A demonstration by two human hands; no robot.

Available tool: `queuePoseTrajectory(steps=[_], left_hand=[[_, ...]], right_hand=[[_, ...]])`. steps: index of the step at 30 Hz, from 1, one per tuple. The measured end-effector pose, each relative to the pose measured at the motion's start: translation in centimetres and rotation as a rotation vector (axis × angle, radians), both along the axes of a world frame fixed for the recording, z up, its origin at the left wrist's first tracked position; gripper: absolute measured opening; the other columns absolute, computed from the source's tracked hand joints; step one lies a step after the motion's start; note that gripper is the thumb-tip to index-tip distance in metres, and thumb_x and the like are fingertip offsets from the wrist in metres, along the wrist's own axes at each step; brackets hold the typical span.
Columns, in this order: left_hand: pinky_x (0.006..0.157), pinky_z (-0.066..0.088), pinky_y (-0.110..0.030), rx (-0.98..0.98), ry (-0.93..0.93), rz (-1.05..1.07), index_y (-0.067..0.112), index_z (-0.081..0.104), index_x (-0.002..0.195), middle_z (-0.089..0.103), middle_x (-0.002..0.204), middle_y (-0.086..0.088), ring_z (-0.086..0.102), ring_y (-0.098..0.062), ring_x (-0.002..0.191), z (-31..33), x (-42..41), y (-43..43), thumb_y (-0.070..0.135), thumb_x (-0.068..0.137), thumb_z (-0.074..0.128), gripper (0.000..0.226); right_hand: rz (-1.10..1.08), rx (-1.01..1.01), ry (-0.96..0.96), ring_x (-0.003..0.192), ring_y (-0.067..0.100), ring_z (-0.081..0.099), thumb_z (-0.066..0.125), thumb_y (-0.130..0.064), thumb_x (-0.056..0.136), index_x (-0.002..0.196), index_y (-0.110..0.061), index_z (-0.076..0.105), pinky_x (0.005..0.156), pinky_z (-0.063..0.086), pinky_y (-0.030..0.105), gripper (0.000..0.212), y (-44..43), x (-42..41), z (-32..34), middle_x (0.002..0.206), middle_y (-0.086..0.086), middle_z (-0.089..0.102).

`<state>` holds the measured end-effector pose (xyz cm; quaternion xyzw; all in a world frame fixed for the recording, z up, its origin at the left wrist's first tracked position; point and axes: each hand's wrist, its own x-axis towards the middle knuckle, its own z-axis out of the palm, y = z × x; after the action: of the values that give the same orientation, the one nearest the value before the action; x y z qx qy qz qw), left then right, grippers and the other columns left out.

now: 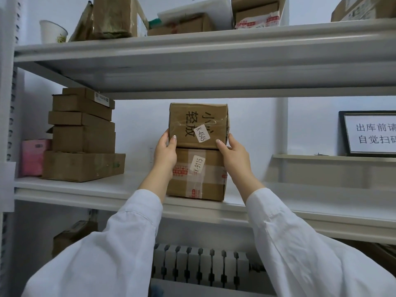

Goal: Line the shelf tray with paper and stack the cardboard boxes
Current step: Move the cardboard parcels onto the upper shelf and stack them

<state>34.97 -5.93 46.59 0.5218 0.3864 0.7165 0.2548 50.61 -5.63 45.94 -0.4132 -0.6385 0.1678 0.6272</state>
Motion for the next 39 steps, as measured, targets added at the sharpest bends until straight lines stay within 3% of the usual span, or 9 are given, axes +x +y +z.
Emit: queuePoseTrajectory(steps=[8, 13, 18, 20, 23, 26, 29, 33, 39], left_hand=[[0.103, 0.043, -0.048, -0.011, -0.005, 0.061, 0.027, 0.038, 0.141, 0.051, 0.136, -0.001, 0.049, -0.025, 0.125, -0.3, -0.1, 0.1, 0.031, 0.101, 0.033, 0.041], [0.107, 0.038, -0.047, -0.061, -0.023, 0.079, 0.029, 0.019, 0.148, 0.034, 0.149, -0.004, 0.038, -0.029, 0.134, -0.9, 0.1, 0.3, 0.034, 0.100, 0.035, 0.050], [0.107, 0.036, -0.049, -0.098, -0.084, 0.237, 0.024, 0.022, 0.144, 0.035, 0.147, -0.008, 0.036, -0.031, 0.133, -2.5, 0.8, 0.2, 0.040, 0.095, 0.046, 0.057], [0.106, 0.035, -0.050, -0.112, -0.124, 0.314, 0.021, 0.026, 0.141, 0.037, 0.145, -0.009, 0.035, -0.030, 0.132, -3.1, 1.3, -0.2, 0.037, 0.093, 0.051, 0.057], [0.106, 0.034, -0.048, -0.064, -0.152, 0.428, 0.017, 0.032, 0.137, 0.039, 0.143, -0.007, 0.032, -0.027, 0.132, -4.2, 2.2, -1.7, 0.029, 0.090, 0.054, 0.053], [0.101, 0.040, -0.041, 0.104, -0.185, 0.441, 0.017, 0.044, 0.125, 0.050, 0.126, -0.002, 0.042, -0.022, 0.121, -6.2, 3.4, -3.5, 0.022, 0.088, 0.053, 0.039], [0.082, 0.048, -0.025, 0.237, -0.265, 0.273, 0.019, 0.052, 0.100, 0.056, 0.096, 0.004, 0.055, -0.015, 0.091, -9.0, 5.5, -5.5, 0.009, 0.089, 0.050, 0.015], [0.057, 0.043, -0.011, 0.183, -0.299, 0.137, 0.020, 0.055, 0.081, 0.058, 0.073, 0.002, 0.053, -0.006, 0.063, -13.6, 8.2, -6.6, 0.003, 0.091, 0.046, 0.021], [0.049, 0.037, -0.015, -0.102, -0.402, 0.067, 0.019, 0.053, 0.073, 0.054, 0.066, 0.000, 0.048, -0.011, 0.058, -20.9, 10.9, -5.8, 0.002, 0.090, 0.042, 0.027]], right_hand=[[-0.003, 0.014, 0.055, 0.091, 0.023, 0.060, 0.049, -0.033, 0.095, 0.102, -0.027, 0.061, 0.079, 0.054, 0.045, 0.014, -0.5, -0.5, -0.3, 0.095, -0.002, 0.065], [0.074, -0.008, 0.068, 0.095, 0.019, 0.057, 0.047, -0.027, 0.097, 0.118, -0.030, 0.057, 0.077, 0.047, 0.036, 0.023, -0.9, -0.4, -1.2, 0.090, -0.010, 0.060], [0.108, -0.054, 0.137, 0.130, 0.020, 0.045, 0.052, -0.033, 0.095, 0.145, -0.022, 0.036, 0.106, 0.041, 0.040, 0.054, -2.3, 0.1, -2.3, 0.144, 0.003, 0.044], [0.076, -0.031, 0.130, 0.128, 0.018, 0.045, 0.053, -0.034, 0.095, 0.142, -0.019, 0.039, 0.098, 0.043, 0.023, 0.051, -3.1, 0.5, -2.7, 0.144, 0.004, 0.044], [0.038, 0.035, 0.112, 0.104, 0.011, 0.052, 0.051, -0.029, 0.096, 0.135, -0.015, 0.048, 0.064, 0.039, -0.001, 0.041, -4.5, 1.2, -3.6, 0.128, -0.001, 0.051], [0.015, 0.100, 0.100, 0.090, 0.005, 0.054, 0.052, -0.024, 0.095, 0.112, -0.018, 0.061, 0.076, 0.044, 0.012, 0.020, -5.7, 2.0, -5.1, 0.104, -0.010, 0.060], [0.107, 0.053, 0.067, 0.075, 0.005, 0.058, 0.053, -0.021, 0.095, 0.090, -0.019, 0.063, 0.065, 0.045, 0.012, 0.011, -6.8, 3.3, -7.4, 0.083, -0.009, 0.064], [0.256, -0.207, -0.095, 0.071, 0.010, 0.062, 0.054, -0.025, 0.095, 0.098, -0.017, 0.064, 0.069, 0.048, 0.022, 0.013, -7.7, 5.4, -11.4, 0.084, -0.002, 0.068], [0.247, -0.452, -0.257, 0.078, 0.008, 0.064, 0.055, -0.029, 0.095, 0.107, -0.021, 0.064, 0.076, 0.049, 0.025, 0.018, -7.1, 9.5, -18.8, 0.089, -0.008, 0.069]])
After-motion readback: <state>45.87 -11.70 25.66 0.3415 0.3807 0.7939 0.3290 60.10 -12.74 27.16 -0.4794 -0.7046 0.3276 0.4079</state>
